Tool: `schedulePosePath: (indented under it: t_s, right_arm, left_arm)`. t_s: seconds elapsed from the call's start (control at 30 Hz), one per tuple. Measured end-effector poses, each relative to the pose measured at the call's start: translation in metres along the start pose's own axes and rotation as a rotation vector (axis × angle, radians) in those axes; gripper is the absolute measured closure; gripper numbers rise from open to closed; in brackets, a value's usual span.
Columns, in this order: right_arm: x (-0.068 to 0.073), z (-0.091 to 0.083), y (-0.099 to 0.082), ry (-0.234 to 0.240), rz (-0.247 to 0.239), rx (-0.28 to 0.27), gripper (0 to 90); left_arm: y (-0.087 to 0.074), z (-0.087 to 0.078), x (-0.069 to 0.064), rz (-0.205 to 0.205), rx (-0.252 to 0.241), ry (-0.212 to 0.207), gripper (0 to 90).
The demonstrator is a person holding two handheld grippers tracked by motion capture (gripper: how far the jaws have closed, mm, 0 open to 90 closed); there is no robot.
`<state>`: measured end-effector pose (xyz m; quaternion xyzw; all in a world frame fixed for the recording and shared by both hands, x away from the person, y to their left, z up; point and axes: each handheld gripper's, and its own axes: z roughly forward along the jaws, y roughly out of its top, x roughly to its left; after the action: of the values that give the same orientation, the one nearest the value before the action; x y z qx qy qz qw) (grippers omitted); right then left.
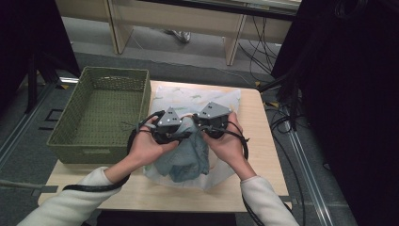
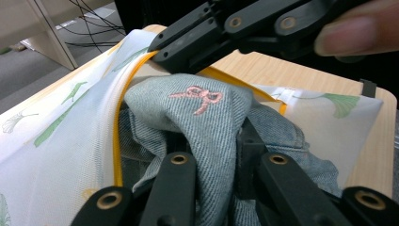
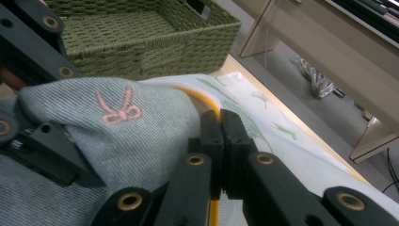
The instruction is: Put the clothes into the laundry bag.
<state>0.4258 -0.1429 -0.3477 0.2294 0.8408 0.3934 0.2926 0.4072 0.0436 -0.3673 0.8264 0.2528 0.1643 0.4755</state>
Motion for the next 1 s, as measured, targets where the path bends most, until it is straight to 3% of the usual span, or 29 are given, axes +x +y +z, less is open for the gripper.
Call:
schedulePosePath:
  t_s: [0.33,1.0]
  right_arm:
    - [0.001,-0.003,0.003,0.004,0.005,-0.013,90.0]
    - [0.001,-0.009,0.006,-0.007,0.015,-0.040,90.0]
  left_arm:
    - [-0.001,0.004,0.004,0.001,-0.045,0.038,79.9]
    - [-0.001,0.011,0.007,0.005,-0.066,0.093,79.8]
